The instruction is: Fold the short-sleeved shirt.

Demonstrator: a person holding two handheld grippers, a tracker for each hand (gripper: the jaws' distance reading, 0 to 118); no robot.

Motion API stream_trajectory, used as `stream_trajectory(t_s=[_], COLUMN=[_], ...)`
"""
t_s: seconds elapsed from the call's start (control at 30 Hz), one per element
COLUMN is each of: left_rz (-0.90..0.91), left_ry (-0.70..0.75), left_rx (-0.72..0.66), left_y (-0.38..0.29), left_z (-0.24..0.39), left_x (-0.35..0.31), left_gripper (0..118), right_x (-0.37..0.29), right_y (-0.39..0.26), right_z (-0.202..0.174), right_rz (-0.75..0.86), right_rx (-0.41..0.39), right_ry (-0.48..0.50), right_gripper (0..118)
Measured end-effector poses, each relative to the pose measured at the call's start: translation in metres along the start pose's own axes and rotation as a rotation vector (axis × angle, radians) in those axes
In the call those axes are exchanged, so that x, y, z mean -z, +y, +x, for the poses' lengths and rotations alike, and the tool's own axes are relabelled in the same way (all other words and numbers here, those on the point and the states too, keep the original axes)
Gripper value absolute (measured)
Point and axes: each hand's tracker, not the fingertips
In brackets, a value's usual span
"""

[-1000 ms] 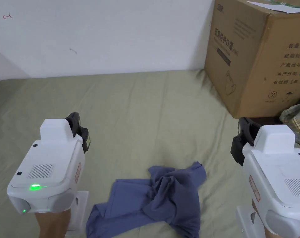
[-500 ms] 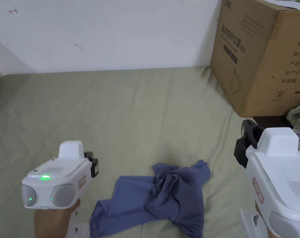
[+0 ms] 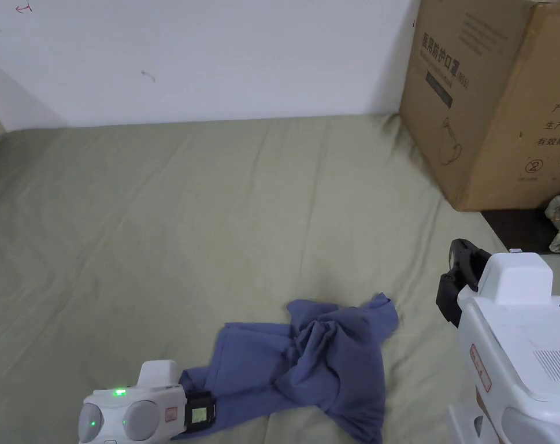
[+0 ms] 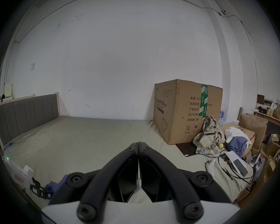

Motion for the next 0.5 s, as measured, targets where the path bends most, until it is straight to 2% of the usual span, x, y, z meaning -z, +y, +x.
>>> stream_trajectory(t_s=[0.03, 0.1, 0.13, 0.2, 0.27, 0.3, 0.4, 0.5], left_rz=[0.000, 0.000, 0.008, -0.003, 0.011, 0.011, 0.039, 0.041], left_ry=[0.007, 0.026, 0.046, 0.063, 0.098, 0.100, 0.104, 0.059], left_rx=[0.001, 0.006, 0.010, 0.026, 0.061, 0.070, 0.140, 0.122], left_y=[0.000, 0.001, 0.002, 0.000, -0.004, -0.005, -0.006, -0.003], left_z=[0.005, 0.008, 0.010, 0.016, 0.023, 0.027, 0.033, 0.030], left_x=[0.000, 0.006, 0.010, 0.021, 0.021, 0.020, 0.015, 0.011], left_gripper=[102, 102, 96, 69, 64, 56, 4, 2], right_x=[0.002, 0.005, 0.006, 0.010, 0.014, 0.017, 0.030, 0.057], right_y=[-0.002, -0.005, -0.006, -0.010, -0.014, -0.016, -0.023, -0.034], right_z=[0.001, 0.002, 0.002, 0.003, 0.004, 0.005, 0.008, 0.011], right_rz=[-0.005, -0.016, -0.023, -0.033, -0.046, -0.054, -0.093, -0.198], right_rx=[0.000, 0.001, 0.001, -0.002, -0.001, 0.001, 0.006, 0.020], right_ry=[0.000, 0.003, 0.005, 0.005, 0.006, 0.007, 0.009, 0.013], right_gripper=[0, 0, 0, 0, 0, 0, 0, 1])
